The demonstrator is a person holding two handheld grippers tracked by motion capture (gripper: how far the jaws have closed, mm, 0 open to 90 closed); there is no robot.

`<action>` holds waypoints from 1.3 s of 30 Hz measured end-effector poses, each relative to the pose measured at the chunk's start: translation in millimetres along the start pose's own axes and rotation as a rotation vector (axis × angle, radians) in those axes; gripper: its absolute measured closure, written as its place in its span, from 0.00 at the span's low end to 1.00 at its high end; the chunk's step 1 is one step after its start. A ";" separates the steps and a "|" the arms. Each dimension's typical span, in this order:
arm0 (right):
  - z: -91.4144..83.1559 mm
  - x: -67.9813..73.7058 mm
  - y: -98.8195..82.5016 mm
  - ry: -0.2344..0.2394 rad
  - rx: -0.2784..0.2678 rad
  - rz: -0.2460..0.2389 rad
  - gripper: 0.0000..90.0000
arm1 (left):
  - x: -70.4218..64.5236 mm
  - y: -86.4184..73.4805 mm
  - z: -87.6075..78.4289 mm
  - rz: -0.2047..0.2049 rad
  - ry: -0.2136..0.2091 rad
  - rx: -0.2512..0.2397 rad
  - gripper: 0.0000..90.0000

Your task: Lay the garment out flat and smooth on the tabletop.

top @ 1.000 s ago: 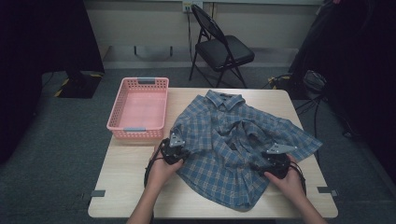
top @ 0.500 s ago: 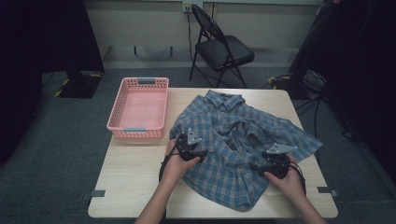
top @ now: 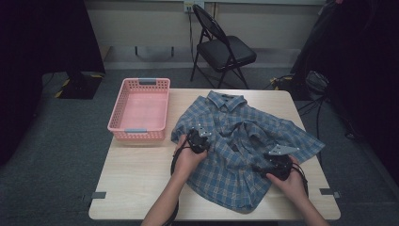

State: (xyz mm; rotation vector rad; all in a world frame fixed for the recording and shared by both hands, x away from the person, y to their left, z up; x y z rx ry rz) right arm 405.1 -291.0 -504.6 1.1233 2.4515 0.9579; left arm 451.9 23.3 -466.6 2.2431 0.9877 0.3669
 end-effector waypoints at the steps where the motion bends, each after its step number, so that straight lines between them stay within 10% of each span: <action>1: 0.0 0.0 0.0 0.000 0.000 0.000 0.23 | 1.5 1.7 -2.7 -0.006 -0.001 -0.008 0.96; 15: 0.0 0.0 0.0 0.000 0.000 0.000 0.23 | 31.8 27.1 -44.3 -0.102 -0.030 -0.121 0.96; 39: 0.0 -0.1 0.0 0.001 0.000 0.001 0.23 | 105.1 36.3 -100.8 -0.213 0.109 -0.201 0.96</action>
Point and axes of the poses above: each handheld gripper's, and its own axes: z roughly forward along the jaws, y roughly out of its top, x roughly to its left, the point moved 1 cm from there along z, roughly forward along the jaws, and after that the axes turned 6 degrees about x, right-handed, at the moved point
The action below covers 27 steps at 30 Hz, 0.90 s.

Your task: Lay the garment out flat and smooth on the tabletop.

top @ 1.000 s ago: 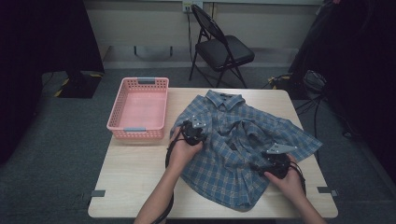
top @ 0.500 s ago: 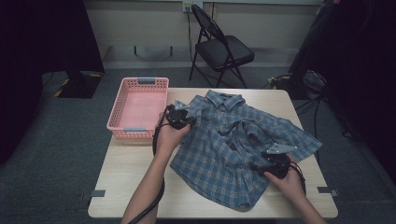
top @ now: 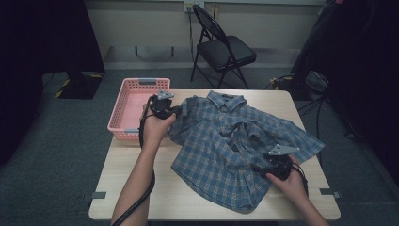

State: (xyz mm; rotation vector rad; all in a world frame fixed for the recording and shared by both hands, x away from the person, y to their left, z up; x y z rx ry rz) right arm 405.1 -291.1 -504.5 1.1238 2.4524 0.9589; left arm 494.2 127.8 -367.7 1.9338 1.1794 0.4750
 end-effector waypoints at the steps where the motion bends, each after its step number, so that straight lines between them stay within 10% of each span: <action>1: 0.0 0.0 0.0 0.000 0.000 0.000 0.23 | 3.3 0.2 -1.3 -0.011 0.000 -0.008 0.96; 14: 0.0 -0.4 0.1 0.004 0.000 -0.001 0.23 | 72.7 -0.8 -12.1 -0.097 0.082 -0.012 0.96; 21: 0.0 -0.4 0.1 0.004 0.000 -0.001 0.23 | 122.9 -27.7 -22.1 -0.196 0.144 -0.036 0.94; 27: 0.1 -0.3 0.1 0.003 0.001 -0.002 0.23 | 109.1 -46.1 -23.5 -0.187 0.165 -0.086 0.42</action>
Point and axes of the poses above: each handheld gripper's, and its own axes: z roughly forward along the jaws, y roughly out of its top, x roughly to its left, the point moved 1 cm from there along z, roughly forward along the jaws, and after that the axes turned 6 degrees about x, right-handed, at the moved point
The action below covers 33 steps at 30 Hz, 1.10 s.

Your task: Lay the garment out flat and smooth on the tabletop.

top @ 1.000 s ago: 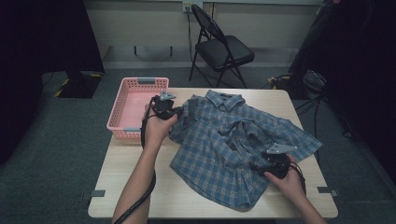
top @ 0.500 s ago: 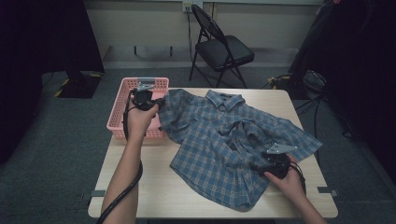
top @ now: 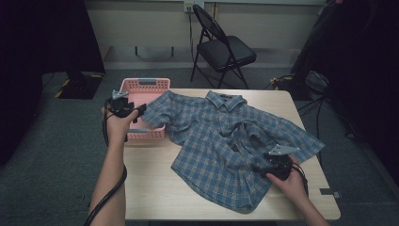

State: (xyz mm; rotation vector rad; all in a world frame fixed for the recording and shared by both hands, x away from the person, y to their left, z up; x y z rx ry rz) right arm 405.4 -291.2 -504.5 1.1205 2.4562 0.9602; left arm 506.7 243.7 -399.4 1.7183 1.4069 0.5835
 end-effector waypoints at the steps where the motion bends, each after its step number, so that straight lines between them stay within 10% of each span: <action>1: 0.0 0.0 0.0 0.000 0.000 0.000 0.23 | -5.9 -1.9 -2.3 0.009 -0.015 -0.005 0.38; 20: 0.1 0.0 0.0 -0.001 0.000 -0.001 0.23 | -120.1 -72.4 -7.9 0.213 -0.296 0.048 0.23; 33: 0.1 0.1 0.0 -0.001 0.000 -0.001 0.23 | -162.0 -120.5 24.3 0.376 -0.296 0.193 0.28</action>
Point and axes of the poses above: each handheld gripper's, and its own axes: z roughly forward along the jaws, y roughly out of its top, x roughly to its left, the point moved 1 cm from there along z, roughly forward along the jaws, and after that the axes turned 6 degrees about x, right-handed, at the moved point
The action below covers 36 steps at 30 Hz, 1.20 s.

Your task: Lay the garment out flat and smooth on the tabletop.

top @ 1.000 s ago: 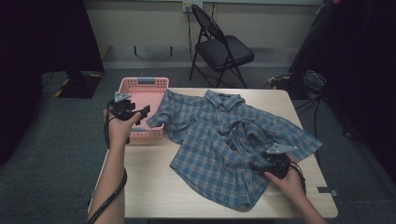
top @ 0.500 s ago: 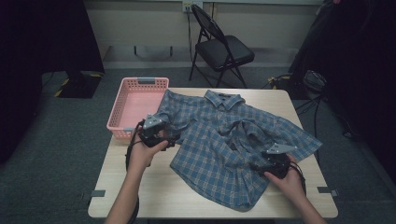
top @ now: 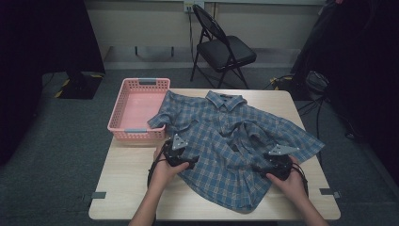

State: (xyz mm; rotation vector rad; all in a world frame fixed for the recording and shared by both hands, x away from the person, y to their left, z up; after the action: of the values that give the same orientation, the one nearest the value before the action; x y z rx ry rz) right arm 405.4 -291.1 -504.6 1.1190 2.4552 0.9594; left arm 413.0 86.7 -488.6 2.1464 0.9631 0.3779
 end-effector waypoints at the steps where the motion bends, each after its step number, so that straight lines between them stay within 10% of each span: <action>1: 0.0 0.0 0.0 0.000 0.000 0.000 0.23 | -2.5 -1.9 3.1 0.007 0.009 0.011 0.28; 30: -0.1 -0.1 0.0 0.000 0.000 0.002 0.23 | -11.9 -14.2 10.9 0.048 -0.003 0.080 0.21; 36: -11.0 -7.7 -0.4 -0.013 -0.047 -0.001 0.39 | -11.9 -14.2 10.9 0.047 -0.003 0.080 0.20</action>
State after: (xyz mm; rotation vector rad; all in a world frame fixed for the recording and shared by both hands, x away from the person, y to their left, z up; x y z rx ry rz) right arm 404.8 -302.1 -496.9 1.1048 2.4100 1.0012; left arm 403.4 78.6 -506.0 2.2449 0.9413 0.3640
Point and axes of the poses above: each handheld gripper's, and its own axes: z roughly forward along the jaws, y roughly out of its top, x roughly to its left, the point moved 1 cm from there along z, roughly forward along the jaws, and after that the axes turned 6 degrees about x, right-handed, at the moved point
